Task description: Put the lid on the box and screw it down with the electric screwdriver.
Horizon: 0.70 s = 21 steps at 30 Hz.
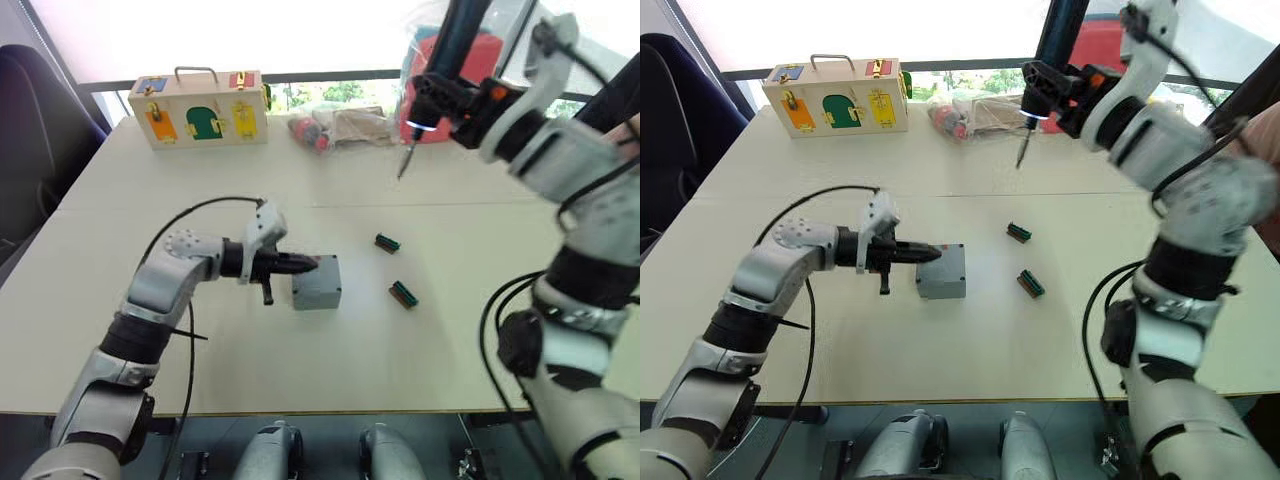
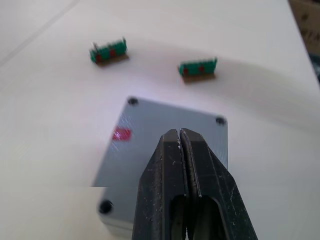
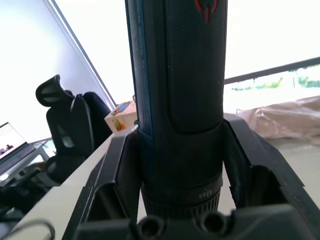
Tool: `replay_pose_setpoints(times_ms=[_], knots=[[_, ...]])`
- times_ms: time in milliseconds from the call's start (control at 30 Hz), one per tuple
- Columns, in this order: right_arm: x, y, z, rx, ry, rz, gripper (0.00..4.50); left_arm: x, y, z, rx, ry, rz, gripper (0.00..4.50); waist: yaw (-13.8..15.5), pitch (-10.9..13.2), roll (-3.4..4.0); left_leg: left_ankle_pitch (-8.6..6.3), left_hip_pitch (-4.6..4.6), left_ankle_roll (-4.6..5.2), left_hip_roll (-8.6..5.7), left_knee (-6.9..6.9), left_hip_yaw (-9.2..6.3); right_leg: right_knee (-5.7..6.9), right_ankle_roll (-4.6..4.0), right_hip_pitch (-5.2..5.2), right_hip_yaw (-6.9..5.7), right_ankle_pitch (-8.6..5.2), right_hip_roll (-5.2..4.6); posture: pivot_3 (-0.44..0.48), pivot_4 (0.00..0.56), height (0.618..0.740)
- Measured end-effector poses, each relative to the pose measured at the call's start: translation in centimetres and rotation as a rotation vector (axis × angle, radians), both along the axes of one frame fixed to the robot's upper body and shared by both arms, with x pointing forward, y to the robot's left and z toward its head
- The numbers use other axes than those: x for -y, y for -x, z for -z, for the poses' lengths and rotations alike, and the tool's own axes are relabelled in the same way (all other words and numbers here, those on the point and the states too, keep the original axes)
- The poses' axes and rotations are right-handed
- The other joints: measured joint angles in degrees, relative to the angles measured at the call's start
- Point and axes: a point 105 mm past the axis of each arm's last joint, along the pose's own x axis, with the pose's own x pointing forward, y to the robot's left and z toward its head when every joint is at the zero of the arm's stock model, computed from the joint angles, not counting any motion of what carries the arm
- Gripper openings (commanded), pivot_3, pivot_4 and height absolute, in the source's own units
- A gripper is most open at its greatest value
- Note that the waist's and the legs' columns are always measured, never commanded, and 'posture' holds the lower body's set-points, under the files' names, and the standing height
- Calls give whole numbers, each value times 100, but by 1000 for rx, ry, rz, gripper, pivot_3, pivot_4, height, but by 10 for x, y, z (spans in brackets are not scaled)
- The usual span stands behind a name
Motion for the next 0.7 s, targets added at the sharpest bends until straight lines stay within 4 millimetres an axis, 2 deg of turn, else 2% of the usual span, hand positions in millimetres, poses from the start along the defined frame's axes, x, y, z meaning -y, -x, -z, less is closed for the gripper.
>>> replay_pose_setpoints(times_ms=[67,133,233,400,567,700], knots=[[26,0,38,-234,91,48,1843,-2,16,-11,52,-42,77,0,0,0,0,-6,1,10,-1,-1,4,-11,-17,6,0,-9,-6,0,150,740],[54,4,81,-446,148,123,1843,-4,29,-10,49,-59,127,0,15,5,9,-10,-2,17,-7,-1,5,-22,-18,8,0,-10,-15,0,150,740],[83,11,135,-701,160,174,1843,-2,40,-5,27,-63,164,0,-2,26,29,-12,-6,25,-13,4,14,-27,-16,7,4,-9,-18,0,150,740],[101,22,157,-860,193,183,1843,0,46,3,32,-77,179,0,-29,52,48,-12,-3,26,4,6,19,-18,3,4,6,2,10,0,150,740],[98,26,178,-964,205,152,1843,5,44,12,32,-76,146,0,0,56,43,-11,0,26,4,11,20,-8,4,4,5,2,14,0,150,740],[96,27,186,-1002,233,139,1843,6,43,11,58,-75,121,0,24,61,36,-12,-2,26,-2,16,20,-8,5,6,2,2,14,0,150,740]])
